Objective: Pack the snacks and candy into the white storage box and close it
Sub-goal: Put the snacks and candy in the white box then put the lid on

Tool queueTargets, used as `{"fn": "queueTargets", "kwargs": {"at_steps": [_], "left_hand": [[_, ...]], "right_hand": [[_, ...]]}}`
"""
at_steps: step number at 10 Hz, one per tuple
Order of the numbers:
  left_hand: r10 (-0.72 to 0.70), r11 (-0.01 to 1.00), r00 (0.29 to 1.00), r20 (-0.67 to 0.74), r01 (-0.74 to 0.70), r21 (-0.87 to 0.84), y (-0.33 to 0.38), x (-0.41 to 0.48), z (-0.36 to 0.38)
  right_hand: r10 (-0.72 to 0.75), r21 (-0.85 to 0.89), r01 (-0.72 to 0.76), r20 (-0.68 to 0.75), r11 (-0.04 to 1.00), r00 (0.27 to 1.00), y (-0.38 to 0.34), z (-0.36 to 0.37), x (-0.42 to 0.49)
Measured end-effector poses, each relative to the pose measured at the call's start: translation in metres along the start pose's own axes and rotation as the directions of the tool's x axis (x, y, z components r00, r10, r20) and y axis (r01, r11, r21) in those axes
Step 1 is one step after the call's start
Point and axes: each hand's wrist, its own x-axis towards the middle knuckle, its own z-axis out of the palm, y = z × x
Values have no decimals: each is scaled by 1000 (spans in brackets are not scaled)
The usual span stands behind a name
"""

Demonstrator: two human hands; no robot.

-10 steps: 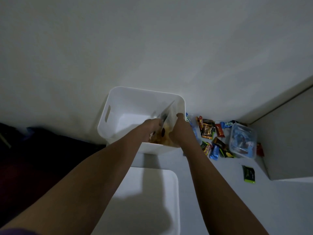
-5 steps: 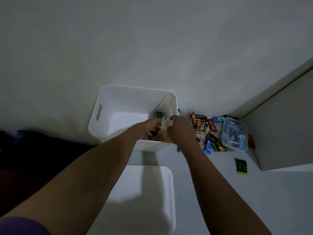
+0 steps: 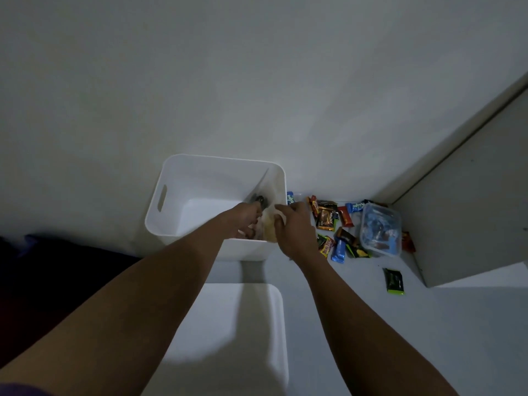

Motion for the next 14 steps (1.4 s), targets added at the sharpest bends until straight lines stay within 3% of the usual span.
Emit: {"fn": "queueTargets", "kwargs": {"at_steps": [1, 2, 3, 5, 6, 7, 8, 9, 10, 12, 14], "left_hand": [[105, 993, 987, -119, -96, 75, 12, -6, 6], [274, 952, 933, -234, -229, 201, 34, -15, 23], [418, 901, 834, -360, -329, 282, 58, -24, 45], [723, 686, 597, -349, -556, 470, 88, -25, 115], [745, 649, 593, -304, -539, 537, 90, -16, 154], [601, 755, 733, -317, -392, 525, 72, 10, 183], [431, 836, 799, -420, -177, 519, 42, 35, 200], [233, 889, 777, -585, 74, 452, 10, 52, 211], [46, 945, 724, -688, 191, 264, -8, 61, 221], [-111, 983, 731, -674, 181, 34, -22, 89, 213], [-138, 984, 776, -616, 38, -172, -23, 108, 204]], "right_hand": [[46, 160, -48, 16, 986, 999, 5, -12, -6], [77, 207, -80, 23, 975, 997, 22, -29, -9], [128, 235, -130, 22, 963, 991, 52, -45, -10], [193, 228, -179, -40, 957, 980, 118, -78, -9], [260, 230, -250, -11, 940, 966, 160, -84, -5], [323, 276, -313, 11, 909, 946, 204, -87, -2], [413, 262, -395, -16, 881, 911, 251, -87, -4], [441, 213, -432, 6, 876, 898, 287, -86, -6], [471, 177, -466, 19, 867, 882, 314, -86, -7], [499, 350, -486, 57, 801, 864, 339, -95, 13], [598, 448, -595, 154, 667, 786, 360, -81, 42]]}}
